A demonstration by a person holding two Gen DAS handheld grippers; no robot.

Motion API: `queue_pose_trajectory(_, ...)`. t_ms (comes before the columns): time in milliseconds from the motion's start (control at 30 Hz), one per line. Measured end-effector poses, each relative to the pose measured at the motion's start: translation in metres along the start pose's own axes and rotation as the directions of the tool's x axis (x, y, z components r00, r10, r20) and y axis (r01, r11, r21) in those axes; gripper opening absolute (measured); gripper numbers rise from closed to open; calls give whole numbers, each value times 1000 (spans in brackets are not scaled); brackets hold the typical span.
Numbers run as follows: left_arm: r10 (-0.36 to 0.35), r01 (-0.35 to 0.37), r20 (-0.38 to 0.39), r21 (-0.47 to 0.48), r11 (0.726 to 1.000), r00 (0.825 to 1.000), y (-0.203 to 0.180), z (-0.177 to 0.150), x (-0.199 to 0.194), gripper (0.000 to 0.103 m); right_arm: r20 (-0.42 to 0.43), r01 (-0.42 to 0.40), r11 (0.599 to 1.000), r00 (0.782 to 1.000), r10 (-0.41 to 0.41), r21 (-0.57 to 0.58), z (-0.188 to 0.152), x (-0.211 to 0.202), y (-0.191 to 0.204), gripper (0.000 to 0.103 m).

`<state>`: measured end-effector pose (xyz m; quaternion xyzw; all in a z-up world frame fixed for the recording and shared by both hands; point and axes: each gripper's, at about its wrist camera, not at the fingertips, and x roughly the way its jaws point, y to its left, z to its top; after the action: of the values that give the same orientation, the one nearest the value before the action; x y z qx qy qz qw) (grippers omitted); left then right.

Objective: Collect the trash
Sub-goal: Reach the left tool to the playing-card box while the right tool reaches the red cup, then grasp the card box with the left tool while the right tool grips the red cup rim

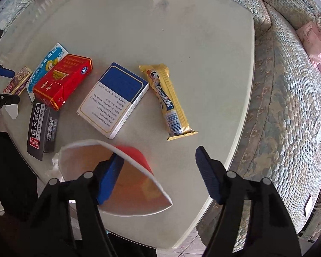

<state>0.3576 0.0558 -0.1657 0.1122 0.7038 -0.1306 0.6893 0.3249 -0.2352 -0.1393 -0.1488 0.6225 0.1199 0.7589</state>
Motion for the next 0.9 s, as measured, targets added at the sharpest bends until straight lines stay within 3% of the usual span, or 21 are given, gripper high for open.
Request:
queue_pose_trajectory(33,-6,6,-2,-3,1000,1000,1,1,0,91,-4,-7,1000,1000,7,0,0,1,0,54)
queue_pose_trajectory(133,-12,11,-24,-9,1000,1000,5,3,2,80,-11,-9,1000,1000,9,-2,-2,3,3,47)
queue_pose_trajectory(233,-9,9,-38,-9,1000,999,4,1,8,69,-10,-25,1000,1000,25,9,-6,0,9,28)
queue_pose_trajectory(300,-19,18,-41,-11,1000,999,4,3,9,63,-6,-20,1000,1000,20,10,-9,-1,11,25)
queue_pose_trajectory(533,-23,23,-26,-16,1000,999,21,11,7,61,-2,-13,1000,1000,13,29,-12,-5,12,6)
queue_pose_trajectory(667,-1,0,-20,-25,1000,1000,2,-9,9,61,5,0,999,1000,0,40,-15,-7,16,5)
queue_pose_trajectory(900,-1,1,1,-62,998,1000,10,-23,2,61,38,36,997,999,-39,68,-14,-23,14,5)
